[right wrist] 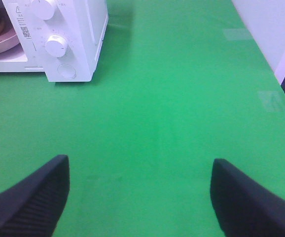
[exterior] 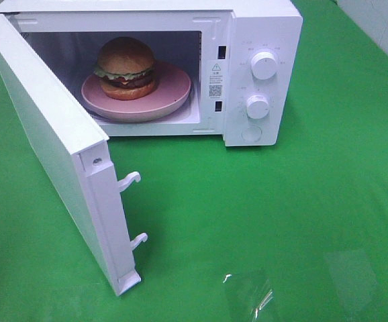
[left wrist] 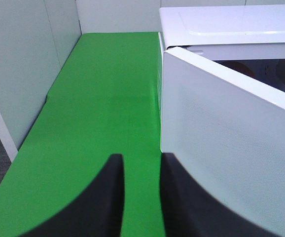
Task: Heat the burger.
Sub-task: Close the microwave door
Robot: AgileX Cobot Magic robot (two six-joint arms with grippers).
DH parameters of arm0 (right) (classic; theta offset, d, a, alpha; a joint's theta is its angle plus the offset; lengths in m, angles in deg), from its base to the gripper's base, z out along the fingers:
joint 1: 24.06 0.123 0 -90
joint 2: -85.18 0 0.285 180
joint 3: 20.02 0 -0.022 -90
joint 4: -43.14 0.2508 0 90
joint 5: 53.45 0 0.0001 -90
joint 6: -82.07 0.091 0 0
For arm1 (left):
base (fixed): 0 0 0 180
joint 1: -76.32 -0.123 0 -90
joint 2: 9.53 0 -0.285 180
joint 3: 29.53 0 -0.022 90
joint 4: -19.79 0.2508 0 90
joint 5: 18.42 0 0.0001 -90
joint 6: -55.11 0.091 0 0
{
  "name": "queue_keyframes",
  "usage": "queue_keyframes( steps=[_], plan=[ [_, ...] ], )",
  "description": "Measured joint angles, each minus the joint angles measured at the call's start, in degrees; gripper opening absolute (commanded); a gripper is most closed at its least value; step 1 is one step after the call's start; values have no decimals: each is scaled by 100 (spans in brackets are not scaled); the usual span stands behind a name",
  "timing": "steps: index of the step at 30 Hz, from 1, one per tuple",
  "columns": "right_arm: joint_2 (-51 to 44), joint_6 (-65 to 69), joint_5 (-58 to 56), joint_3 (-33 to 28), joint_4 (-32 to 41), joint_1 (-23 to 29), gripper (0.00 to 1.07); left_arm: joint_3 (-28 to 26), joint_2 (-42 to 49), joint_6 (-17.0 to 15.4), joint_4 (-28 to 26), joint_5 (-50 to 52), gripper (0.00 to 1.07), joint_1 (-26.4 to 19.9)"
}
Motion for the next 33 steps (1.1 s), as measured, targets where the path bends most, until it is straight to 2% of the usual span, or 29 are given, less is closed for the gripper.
queue_keyframes(
  steps=[2,9,11,18,19,23,27,29,30,31,32,33],
  plan=[
    [0,0,0,0,0,0,76,0,-418,0,0,424,0,0],
    [0,0,0,0,0,0,76,246,-802,0,0,1266,0,0],
    [0,0,0,0,0,0,76,602,-1077,0,-57,2212,0,0],
    [0,0,0,0,0,0,76,1215,-1467,0,-103,3592,0,0],
    [0,0,0,0,0,0,76,1432,-1627,-23,-103,4097,0,0],
    [0,0,0,0,0,0,76,1719,-2023,-80,-103,4910,0,0],
    [0,0,0,0,0,0,76,1776,-2366,-132,-103,5271,0,0],
    [0,0,0,0,0,0,76,1776,-2613,-252,-57,5489,0,0],
    [0,0,0,0,0,0,75,1776,-2830,-413,52,5701,0,0],
    [0,0,0,0,0,0,75,1776,-2830,-413,52,5701,0,0],
    [0,0,0,0,0,0,75,1776,-3054,-625,223,5901,0,0],
    [0,0,0,0,0,0,75,1776,-3054,-625,223,5901,0,0]
  ],
)
